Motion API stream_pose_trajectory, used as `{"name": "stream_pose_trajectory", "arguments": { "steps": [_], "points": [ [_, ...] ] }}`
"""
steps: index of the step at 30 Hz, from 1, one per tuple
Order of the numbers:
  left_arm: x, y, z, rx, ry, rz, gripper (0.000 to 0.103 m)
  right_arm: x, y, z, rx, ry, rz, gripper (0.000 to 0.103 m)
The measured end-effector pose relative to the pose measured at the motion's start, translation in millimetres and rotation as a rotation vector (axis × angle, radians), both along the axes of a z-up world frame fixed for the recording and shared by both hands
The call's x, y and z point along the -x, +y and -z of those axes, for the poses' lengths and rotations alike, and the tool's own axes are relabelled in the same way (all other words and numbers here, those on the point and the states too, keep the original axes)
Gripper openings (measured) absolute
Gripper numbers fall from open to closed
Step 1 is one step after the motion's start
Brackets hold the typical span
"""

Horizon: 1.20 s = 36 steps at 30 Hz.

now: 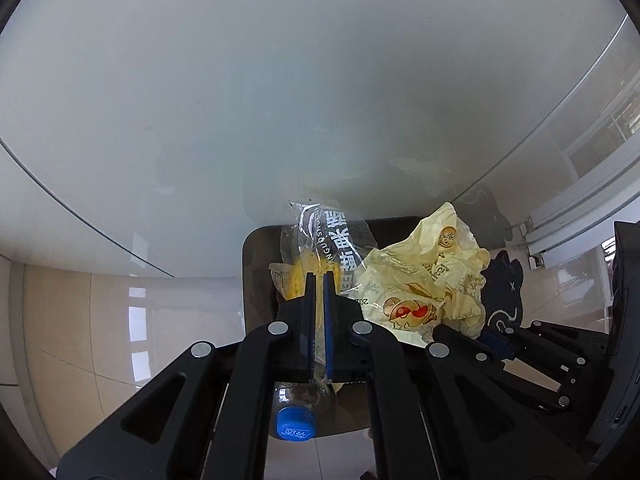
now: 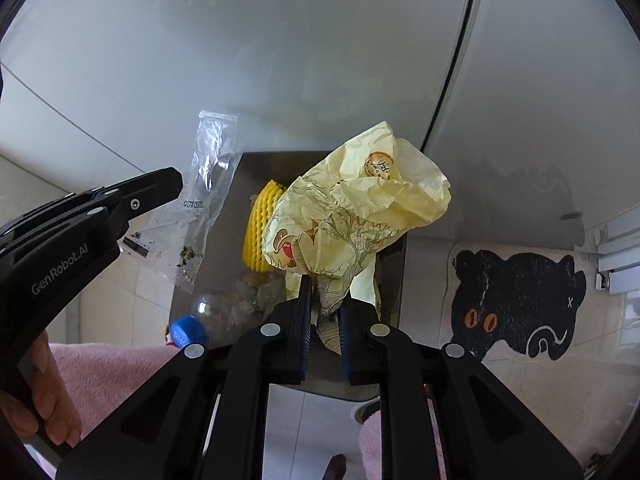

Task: Collect trash
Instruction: 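Carry snack bag and packet down over the floor bin and open both tools, then move both open tools back up toward the counter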

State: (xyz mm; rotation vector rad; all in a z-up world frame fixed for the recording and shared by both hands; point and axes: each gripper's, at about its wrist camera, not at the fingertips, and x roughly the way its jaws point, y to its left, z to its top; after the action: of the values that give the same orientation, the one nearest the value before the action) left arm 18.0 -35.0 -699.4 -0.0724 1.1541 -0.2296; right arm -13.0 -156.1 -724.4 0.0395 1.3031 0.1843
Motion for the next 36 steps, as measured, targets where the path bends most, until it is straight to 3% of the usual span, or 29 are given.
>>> {"name": "stream_pose_trajectory", "arguments": {
  "steps": [1,2,3,4,5,6,10,14,15,21,32,36],
  "points": [
    [-1.1,-0.5,0.9,-0.001,-0.001,0.001,0.007,-1.9,-0.3,1.8,-0.001,0.005,0.001,0.017],
    [-1.6,-1.3,0.6,-0.004,-0.004,-0.001,0.022,-3.8,0.1,4.2,0.001,0.014,0.000,0.023],
    [-2.9,-2.2,-0.7,-0.004,-0.014,-0.007,0.038,-4.9,0.2,4.8,0.006,0.014,0.002,0.040],
    [-0.9,1.8,-1.2,0.000,-0.029,-0.017,0.044,-5.1,-0.2,4.9,0.009,0.007,0.006,0.054],
    [-2.4,3.1,-3.8,0.000,-0.039,-0.023,0.049,-4.9,-2.0,4.4,0.010,-0.018,0.020,0.079],
    [-2.0,3.5,-6.5,-0.003,-0.045,-0.025,0.053,-3.2,-4.0,1.6,0.007,-0.040,0.031,0.084],
    [-1.8,8.2,-21.4,-0.008,-0.071,-0.028,0.062,-0.9,-8.9,-6.9,0.011,-0.050,0.040,0.085],
    [6.2,17.0,-60.7,0.016,-0.138,-0.062,0.093,5.8,-16.2,-32.7,0.040,-0.098,0.030,0.100],
    [9.5,20.3,-73.2,0.025,-0.158,-0.067,0.095,7.5,-17.0,-42.1,0.049,-0.111,0.030,0.100],
    [30.8,22.0,-157.8,-0.001,-0.256,-0.045,0.095,17.8,-32.1,-115.0,0.076,-0.213,0.034,0.100],
    [66.0,27.5,-319.9,-0.046,-0.340,-0.051,0.095,42.5,-27.8,-300.8,0.074,-0.411,0.058,0.100],
    [79.8,29.4,-389.7,-0.068,-0.420,-0.047,0.095,52.2,-22.1,-363.7,0.095,-0.464,0.055,0.100]
  ]
}}
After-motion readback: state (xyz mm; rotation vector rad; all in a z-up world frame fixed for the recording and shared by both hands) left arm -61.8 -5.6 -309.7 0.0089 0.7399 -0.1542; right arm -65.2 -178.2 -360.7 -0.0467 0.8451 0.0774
